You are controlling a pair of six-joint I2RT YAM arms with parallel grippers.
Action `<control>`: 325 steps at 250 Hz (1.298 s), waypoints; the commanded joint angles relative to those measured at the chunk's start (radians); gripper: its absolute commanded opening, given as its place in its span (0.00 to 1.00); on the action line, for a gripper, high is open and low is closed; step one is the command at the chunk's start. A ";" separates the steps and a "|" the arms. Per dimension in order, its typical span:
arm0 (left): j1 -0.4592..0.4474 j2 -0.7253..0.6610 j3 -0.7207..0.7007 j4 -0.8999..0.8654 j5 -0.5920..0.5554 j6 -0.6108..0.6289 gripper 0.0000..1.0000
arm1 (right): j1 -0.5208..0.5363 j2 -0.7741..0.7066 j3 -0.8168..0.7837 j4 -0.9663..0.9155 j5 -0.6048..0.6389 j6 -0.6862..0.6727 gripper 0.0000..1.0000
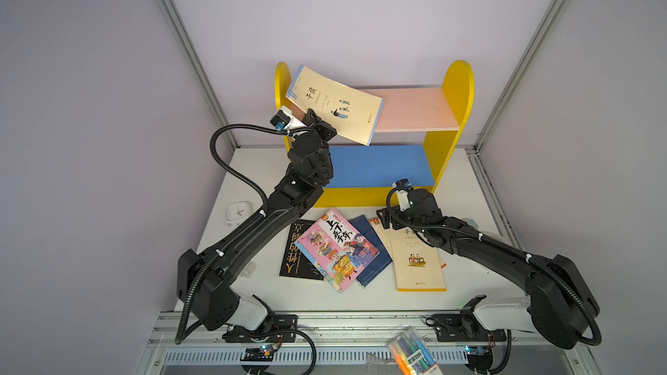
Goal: Stacking books/files
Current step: Place the book at the bookshelf.
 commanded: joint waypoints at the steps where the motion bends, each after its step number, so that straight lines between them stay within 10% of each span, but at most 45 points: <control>1: 0.000 -0.007 0.004 -0.032 0.017 -0.018 0.00 | 0.006 -0.043 0.045 -0.023 0.008 -0.037 0.98; 58: -0.004 0.003 0.059 -0.054 0.035 -0.009 0.00 | 0.046 -0.153 0.265 -0.116 -0.040 -0.179 1.00; 106: -0.004 0.007 0.063 -0.061 0.046 -0.031 0.00 | 0.091 -0.065 0.478 -0.181 -0.123 -0.226 0.71; 166: -0.023 0.012 0.067 -0.064 0.044 -0.034 0.00 | 0.104 0.095 0.673 -0.215 -0.168 -0.223 0.65; 257: -0.049 -0.004 0.008 -0.004 -0.023 -0.015 0.00 | 0.108 0.233 0.855 -0.235 0.055 -0.171 0.67; 325: -0.040 -0.001 -0.041 0.068 -0.070 0.070 0.46 | 0.107 0.257 0.902 -0.249 0.095 -0.183 0.70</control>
